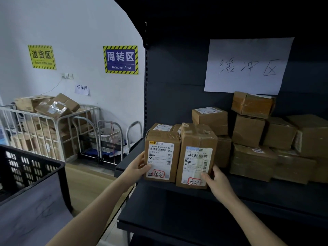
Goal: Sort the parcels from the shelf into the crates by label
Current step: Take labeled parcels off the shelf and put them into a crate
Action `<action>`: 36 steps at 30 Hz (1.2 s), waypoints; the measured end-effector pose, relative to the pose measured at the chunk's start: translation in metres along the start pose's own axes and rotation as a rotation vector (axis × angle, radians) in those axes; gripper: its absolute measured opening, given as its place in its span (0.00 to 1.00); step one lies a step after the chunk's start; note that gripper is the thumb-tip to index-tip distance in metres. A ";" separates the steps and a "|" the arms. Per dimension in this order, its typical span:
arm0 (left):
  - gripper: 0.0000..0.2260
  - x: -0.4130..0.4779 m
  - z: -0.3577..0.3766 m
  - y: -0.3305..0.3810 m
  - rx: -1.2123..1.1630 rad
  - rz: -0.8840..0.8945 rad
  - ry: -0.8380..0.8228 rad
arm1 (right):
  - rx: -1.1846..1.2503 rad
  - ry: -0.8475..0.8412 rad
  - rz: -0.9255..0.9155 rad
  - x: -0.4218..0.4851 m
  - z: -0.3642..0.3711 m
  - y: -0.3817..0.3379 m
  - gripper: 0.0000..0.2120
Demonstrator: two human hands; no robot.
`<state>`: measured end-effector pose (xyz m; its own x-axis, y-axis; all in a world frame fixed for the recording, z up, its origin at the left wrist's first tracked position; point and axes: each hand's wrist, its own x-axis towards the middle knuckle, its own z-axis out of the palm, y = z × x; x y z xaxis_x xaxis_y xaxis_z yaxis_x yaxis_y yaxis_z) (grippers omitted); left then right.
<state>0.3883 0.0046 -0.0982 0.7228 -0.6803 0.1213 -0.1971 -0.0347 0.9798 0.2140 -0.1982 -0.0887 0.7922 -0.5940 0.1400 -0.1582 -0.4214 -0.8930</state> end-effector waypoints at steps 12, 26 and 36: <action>0.14 -0.036 0.008 0.028 0.062 0.079 0.151 | 0.075 -0.044 -0.141 -0.013 -0.014 -0.016 0.13; 0.16 -0.093 0.000 0.050 0.104 0.097 0.316 | 0.097 -0.148 -0.226 -0.027 -0.009 -0.032 0.13; 0.16 -0.145 -0.023 0.057 0.123 0.061 0.505 | 0.157 -0.282 -0.302 -0.035 0.024 -0.049 0.11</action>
<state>0.2875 0.1184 -0.0568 0.9310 -0.2468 0.2691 -0.3033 -0.1124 0.9462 0.2080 -0.1406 -0.0603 0.9223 -0.2409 0.3022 0.1794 -0.4255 -0.8870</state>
